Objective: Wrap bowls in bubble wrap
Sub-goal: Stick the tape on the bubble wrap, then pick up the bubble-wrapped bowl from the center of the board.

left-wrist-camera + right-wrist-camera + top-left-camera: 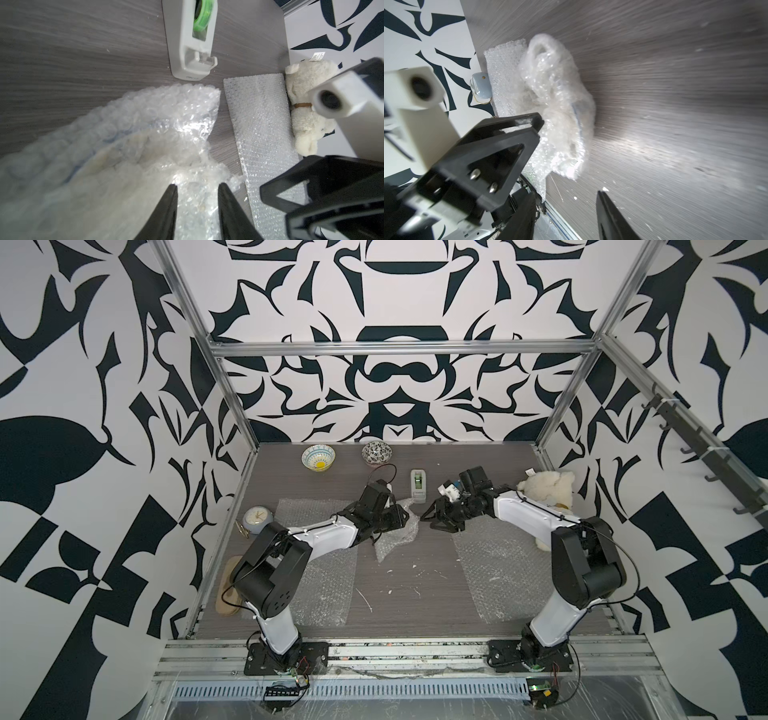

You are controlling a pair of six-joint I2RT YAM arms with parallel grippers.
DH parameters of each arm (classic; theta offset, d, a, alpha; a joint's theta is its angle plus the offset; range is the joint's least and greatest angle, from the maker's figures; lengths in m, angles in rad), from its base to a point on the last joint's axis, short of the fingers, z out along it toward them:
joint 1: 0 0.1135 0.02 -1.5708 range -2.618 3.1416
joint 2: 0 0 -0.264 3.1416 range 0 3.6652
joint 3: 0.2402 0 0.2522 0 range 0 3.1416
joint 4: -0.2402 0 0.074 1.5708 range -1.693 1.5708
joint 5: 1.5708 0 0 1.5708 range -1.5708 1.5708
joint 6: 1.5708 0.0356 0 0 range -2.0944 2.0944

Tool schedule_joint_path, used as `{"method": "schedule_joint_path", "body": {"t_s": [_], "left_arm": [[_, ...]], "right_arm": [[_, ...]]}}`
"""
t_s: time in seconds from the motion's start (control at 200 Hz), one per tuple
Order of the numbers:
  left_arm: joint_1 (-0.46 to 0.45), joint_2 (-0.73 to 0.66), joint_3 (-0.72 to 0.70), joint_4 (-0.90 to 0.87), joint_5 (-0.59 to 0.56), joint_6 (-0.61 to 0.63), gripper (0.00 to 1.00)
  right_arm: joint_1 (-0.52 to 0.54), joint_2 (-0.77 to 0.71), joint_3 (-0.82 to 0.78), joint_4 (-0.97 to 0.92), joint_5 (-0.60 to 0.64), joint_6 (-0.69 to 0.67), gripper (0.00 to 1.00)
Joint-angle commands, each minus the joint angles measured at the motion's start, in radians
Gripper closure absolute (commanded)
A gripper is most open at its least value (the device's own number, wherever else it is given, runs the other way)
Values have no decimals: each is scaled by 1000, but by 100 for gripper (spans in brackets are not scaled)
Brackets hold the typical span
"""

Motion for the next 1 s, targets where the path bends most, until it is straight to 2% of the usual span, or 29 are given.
{"method": "schedule_joint_path", "body": {"t_s": [0.0, 0.235, 0.665, 0.9, 0.995], "left_arm": [[5, -44, 32, -68, -34, 31, 62], [8, -86, 10, -96, -66, 41, 60], [9, -75, -2, -93, -67, 40, 60], [9, -72, -13, -93, -72, 40, 60], [9, -70, -16, -93, -74, 39, 60]], "right_arm": [[28, 34, -19, 105, 30, 87, 48], [57, 87, -16, 187, 34, 129, 46], [75, 152, -32, 341, 47, 216, 46], [94, 151, -74, 376, 91, 237, 56], [94, 154, -91, 402, 97, 248, 69]]}}
